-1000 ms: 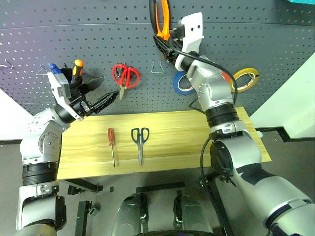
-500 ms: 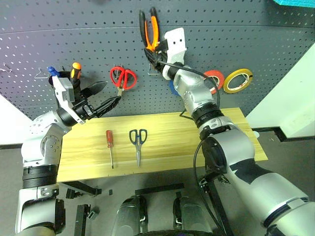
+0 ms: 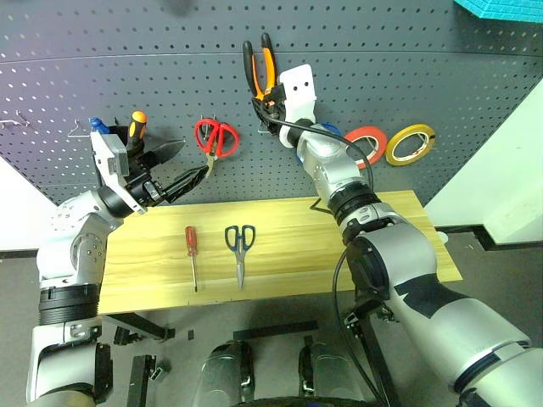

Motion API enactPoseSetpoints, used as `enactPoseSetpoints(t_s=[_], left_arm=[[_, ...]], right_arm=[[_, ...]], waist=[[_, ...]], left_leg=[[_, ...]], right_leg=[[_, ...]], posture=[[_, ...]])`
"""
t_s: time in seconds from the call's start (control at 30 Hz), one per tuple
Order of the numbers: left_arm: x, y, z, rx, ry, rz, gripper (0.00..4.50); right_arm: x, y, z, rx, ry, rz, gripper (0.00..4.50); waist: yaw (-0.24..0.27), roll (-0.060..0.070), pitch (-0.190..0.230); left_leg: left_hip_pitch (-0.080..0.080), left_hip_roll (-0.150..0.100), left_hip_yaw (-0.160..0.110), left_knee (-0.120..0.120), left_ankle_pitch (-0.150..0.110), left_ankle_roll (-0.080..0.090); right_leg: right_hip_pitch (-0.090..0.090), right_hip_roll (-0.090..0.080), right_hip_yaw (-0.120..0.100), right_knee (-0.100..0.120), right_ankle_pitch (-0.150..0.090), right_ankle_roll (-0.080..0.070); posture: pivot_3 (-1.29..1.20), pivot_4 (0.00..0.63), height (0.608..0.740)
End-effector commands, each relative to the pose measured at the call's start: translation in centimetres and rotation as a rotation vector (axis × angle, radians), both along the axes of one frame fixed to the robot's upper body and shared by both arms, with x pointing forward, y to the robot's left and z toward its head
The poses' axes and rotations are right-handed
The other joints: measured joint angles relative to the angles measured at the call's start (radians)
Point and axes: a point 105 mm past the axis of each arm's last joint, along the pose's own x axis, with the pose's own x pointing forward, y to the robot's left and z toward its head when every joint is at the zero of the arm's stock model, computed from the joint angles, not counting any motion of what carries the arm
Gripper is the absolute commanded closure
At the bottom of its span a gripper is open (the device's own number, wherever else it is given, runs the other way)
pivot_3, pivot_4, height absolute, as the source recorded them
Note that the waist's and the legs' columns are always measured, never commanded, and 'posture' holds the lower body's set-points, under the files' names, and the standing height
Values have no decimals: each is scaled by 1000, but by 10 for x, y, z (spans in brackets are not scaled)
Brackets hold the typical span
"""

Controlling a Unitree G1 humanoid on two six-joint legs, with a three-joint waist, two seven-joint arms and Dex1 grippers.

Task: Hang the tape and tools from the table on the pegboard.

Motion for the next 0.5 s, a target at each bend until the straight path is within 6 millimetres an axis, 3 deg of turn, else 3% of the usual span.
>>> enactPoseSetpoints(t_s=[0.03, 0.37, 0.5], left_arm=[[-1, 0, 11, 3, -51, 3, 0], [0, -2, 8, -4, -39, 9, 0], [8, -5, 5, -11, 10, 53, 0]], right_arm=[[1, -1, 9, 49, -8, -12, 2420], [3, 4, 8, 22, 12, -30, 2420], [3, 5, 16, 38, 4, -24, 2420]], waist=[[0, 0, -2], [-1, 0, -3], [0, 0, -3]], left_leg=[[1, 0, 0, 0, 0, 0], [7, 0, 1, 0, 0, 0], [11, 0, 2, 0, 0, 0]], right_leg=[[1, 0, 0, 0, 0, 0], [5, 0, 1, 1, 0, 0], [6, 0, 3, 4, 0, 0]], posture=[[168, 31, 740], [189, 32, 740], [200, 34, 740]])
